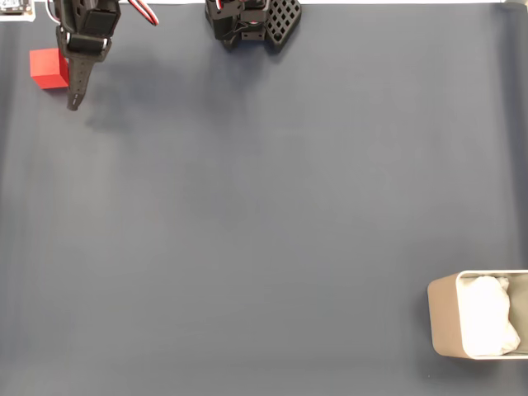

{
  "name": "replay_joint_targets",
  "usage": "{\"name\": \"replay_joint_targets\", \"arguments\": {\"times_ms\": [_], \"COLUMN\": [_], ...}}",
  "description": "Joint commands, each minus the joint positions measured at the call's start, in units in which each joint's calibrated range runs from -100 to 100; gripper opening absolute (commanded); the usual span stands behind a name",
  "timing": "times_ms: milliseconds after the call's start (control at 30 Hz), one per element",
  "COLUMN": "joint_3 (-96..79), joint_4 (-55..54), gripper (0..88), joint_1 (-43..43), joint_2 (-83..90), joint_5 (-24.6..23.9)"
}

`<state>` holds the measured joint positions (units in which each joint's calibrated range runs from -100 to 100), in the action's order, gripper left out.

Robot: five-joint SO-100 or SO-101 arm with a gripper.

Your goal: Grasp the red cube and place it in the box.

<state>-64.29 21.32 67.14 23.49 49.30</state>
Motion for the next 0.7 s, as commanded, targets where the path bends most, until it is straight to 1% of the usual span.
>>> {"name": "replay_joint_targets", "arguments": {"times_ms": [0,667], "joint_3": [3.3,9.6], "joint_4": [-1.2,-1.2], "gripper": [35.8,35.8], "joint_1": [0.8,-1.0], "joint_2": [-0.2,-5.2], "joint_5": [0.6,-0.4]}}
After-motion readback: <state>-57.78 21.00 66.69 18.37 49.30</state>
